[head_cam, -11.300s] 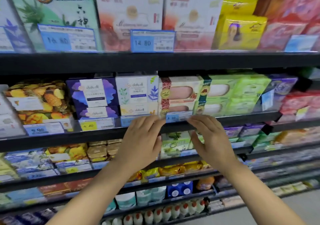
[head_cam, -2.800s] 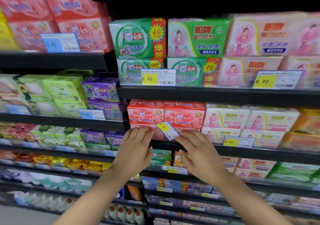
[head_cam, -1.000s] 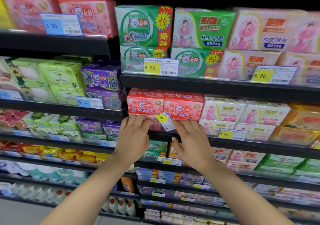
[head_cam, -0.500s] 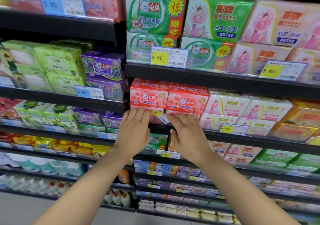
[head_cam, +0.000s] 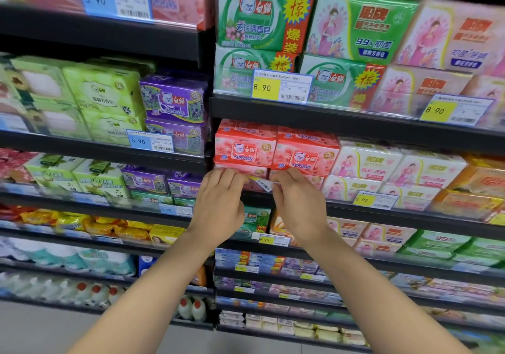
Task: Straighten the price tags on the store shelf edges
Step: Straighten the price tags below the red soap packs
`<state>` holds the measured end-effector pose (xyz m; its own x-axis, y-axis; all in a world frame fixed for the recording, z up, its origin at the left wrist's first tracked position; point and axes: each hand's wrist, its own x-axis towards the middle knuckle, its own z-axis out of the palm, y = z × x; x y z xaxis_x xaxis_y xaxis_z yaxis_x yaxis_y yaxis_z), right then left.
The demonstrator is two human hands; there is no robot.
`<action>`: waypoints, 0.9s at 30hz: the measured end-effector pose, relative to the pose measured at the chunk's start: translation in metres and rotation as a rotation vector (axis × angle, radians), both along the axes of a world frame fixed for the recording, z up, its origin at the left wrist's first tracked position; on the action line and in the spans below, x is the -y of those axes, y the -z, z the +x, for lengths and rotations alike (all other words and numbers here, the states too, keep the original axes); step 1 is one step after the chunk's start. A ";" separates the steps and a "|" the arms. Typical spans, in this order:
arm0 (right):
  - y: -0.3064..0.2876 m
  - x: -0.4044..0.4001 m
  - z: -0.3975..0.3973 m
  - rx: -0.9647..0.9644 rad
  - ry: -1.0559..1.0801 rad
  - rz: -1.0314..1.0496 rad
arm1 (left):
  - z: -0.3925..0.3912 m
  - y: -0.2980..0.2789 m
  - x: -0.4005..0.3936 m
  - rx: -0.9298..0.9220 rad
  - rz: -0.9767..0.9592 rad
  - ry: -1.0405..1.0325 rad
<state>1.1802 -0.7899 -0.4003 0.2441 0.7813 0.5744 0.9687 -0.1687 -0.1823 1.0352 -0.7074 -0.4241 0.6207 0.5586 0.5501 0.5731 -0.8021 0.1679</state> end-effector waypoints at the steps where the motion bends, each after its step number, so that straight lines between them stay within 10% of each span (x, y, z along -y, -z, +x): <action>1: -0.001 -0.002 -0.002 0.012 0.012 0.003 | 0.000 0.000 0.001 -0.004 -0.001 -0.002; 27: 0.020 0.004 0.007 0.243 -0.078 0.017 | -0.011 -0.002 -0.010 0.057 -0.100 0.095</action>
